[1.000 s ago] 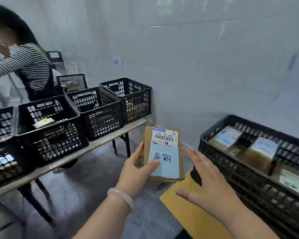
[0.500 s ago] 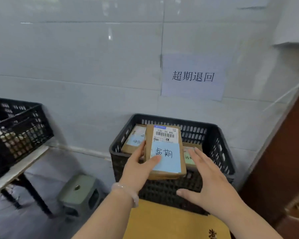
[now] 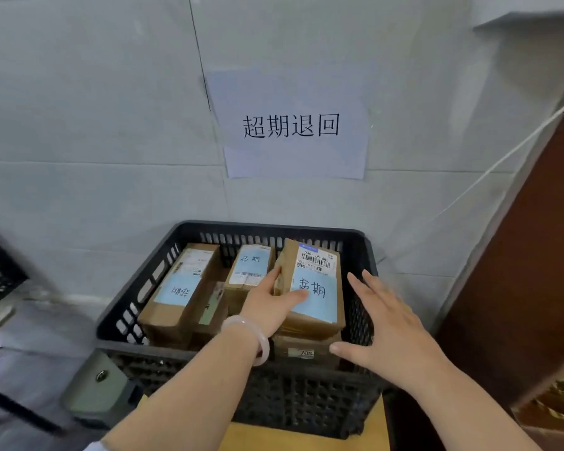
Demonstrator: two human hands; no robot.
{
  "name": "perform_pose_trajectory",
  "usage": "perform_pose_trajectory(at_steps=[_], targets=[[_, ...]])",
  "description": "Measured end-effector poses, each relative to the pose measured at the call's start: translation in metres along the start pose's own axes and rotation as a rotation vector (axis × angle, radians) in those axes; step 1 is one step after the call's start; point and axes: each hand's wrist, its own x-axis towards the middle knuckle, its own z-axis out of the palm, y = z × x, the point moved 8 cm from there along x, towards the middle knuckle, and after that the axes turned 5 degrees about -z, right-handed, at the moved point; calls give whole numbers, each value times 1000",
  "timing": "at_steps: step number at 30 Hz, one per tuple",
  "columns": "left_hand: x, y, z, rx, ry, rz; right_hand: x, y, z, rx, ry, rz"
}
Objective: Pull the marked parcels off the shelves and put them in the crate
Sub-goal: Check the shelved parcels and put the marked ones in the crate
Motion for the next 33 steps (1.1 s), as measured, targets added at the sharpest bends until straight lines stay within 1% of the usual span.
perform_pose_trajectory(at_steps=[4, 9, 14, 16, 20, 22, 24, 26, 30, 33], targets=[[41, -3, 24, 102, -44, -50, 18, 21, 2, 31, 2, 34], [83, -17, 51, 122, -106, -169, 29, 39, 9, 20, 6, 84], [116, -34, 65, 93, -147, -207, 39, 47, 13, 22, 19, 143], [125, -36, 65, 168, -143, -140, 41, 51, 13, 27, 37, 166], [128, -23, 63, 401, -156, 132, 46, 53, 12, 13, 56, 186], [129, -19, 70, 543, -185, 224, 48, 53, 13, 21, 68, 196], [134, -15, 75, 685, -187, 250, 51, 52, 14, 28, 69, 193], [142, -7, 78, 778, -189, 255, 55, 49, 15, 11, 61, 180], [147, -1, 76, 878, -211, 262, 60, 42, 15, -53, 59, 168], [133, 3, 65, 919, -182, 292, 61, 28, 16, -85, 44, 134]])
